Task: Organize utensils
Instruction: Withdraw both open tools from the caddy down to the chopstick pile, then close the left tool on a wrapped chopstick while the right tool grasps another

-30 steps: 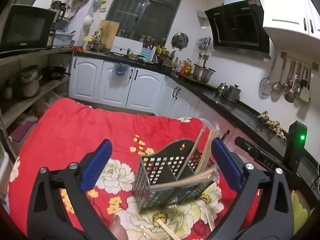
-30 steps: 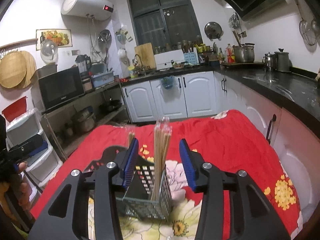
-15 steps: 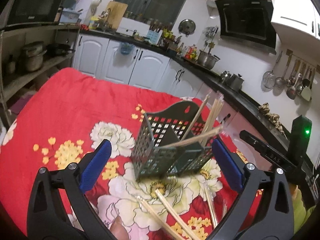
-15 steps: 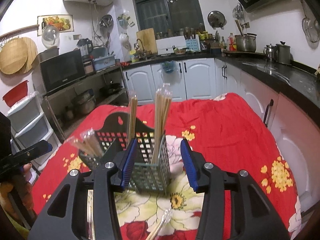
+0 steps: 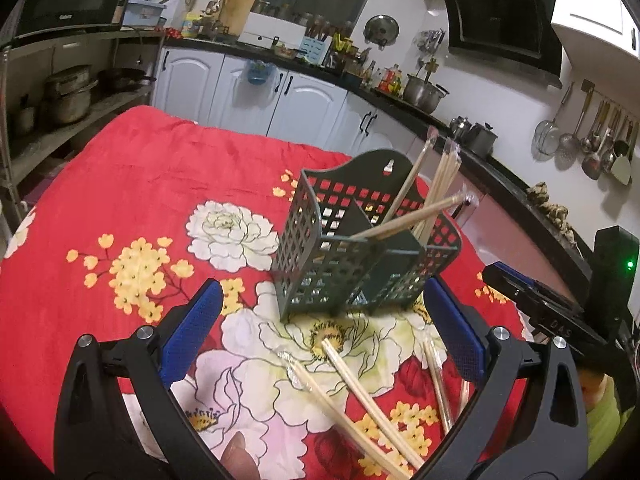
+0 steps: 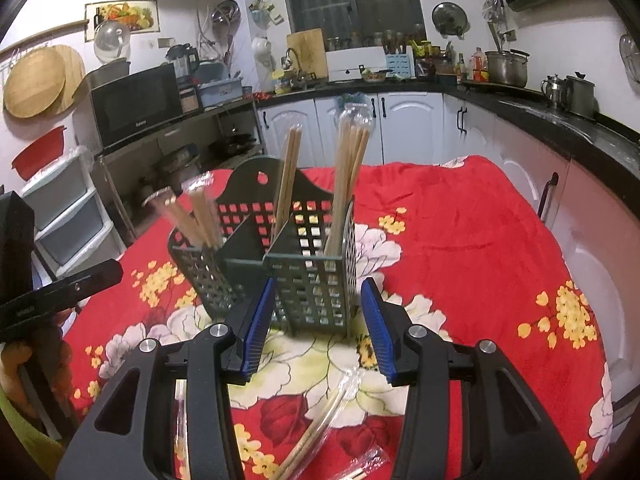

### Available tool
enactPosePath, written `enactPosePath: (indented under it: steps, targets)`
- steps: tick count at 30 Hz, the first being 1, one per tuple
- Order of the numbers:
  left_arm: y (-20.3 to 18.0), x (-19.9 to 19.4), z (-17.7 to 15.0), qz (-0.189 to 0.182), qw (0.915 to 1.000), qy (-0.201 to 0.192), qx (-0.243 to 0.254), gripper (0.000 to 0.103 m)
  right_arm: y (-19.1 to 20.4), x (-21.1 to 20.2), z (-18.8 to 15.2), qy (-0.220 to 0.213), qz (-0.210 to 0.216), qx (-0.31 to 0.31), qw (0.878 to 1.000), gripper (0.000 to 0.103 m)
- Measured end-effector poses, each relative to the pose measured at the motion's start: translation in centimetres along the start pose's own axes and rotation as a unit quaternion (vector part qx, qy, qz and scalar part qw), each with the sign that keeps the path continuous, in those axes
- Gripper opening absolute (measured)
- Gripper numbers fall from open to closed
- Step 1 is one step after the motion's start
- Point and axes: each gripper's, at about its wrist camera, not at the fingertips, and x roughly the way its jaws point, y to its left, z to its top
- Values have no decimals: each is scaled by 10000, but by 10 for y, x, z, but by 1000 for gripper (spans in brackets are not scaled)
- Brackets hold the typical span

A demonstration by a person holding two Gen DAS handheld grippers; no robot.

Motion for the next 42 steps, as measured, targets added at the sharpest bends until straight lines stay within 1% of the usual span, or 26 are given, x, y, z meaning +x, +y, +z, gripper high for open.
enactPosePath:
  steps: [8,12,20,28,29,30,32,33,35,38,40,42]
  targets:
    - [0,9,-13,46,9996,261,56,93,2,5,-8,192,20,-89,9998,43]
    - [0,15,-21,89,9990,437,100,93,1,10,-16,376,14,-132,9992,43]
    - [4,28,-34,122,9973,725,39,93,-4,19,-31,708,16,-78,9975,43]
    - [10,36,-50,-74,9942,1068,-73,92,-10,26,-44,1017,108,35,9948,43]
    - [10,37,-52,-95,9938,1104,-78,89,-11,27,-46,1048,118,41,9944,43]
    - [10,38,-54,-121,9933,1142,-99,81,-11,29,-47,1097,133,53,9939,43]
    - [13,42,-58,-241,9913,1277,-222,72,-12,32,-50,1185,153,87,9928,43]
    - [14,45,-60,-323,9899,1347,-308,69,-13,33,-50,1220,167,96,9923,43]
    - [16,49,-63,-373,9881,1436,-393,66,-13,35,-51,1236,199,114,9921,43]
    - [20,58,-65,-399,9861,1531,-508,64,-14,39,-53,1338,232,156,9906,43]
    - [23,62,-64,-431,9852,1549,-595,64,-14,42,-54,1405,239,172,9896,43]
    - [26,67,-63,-427,9848,1544,-671,60,-14,45,-55,1477,254,188,9885,43]
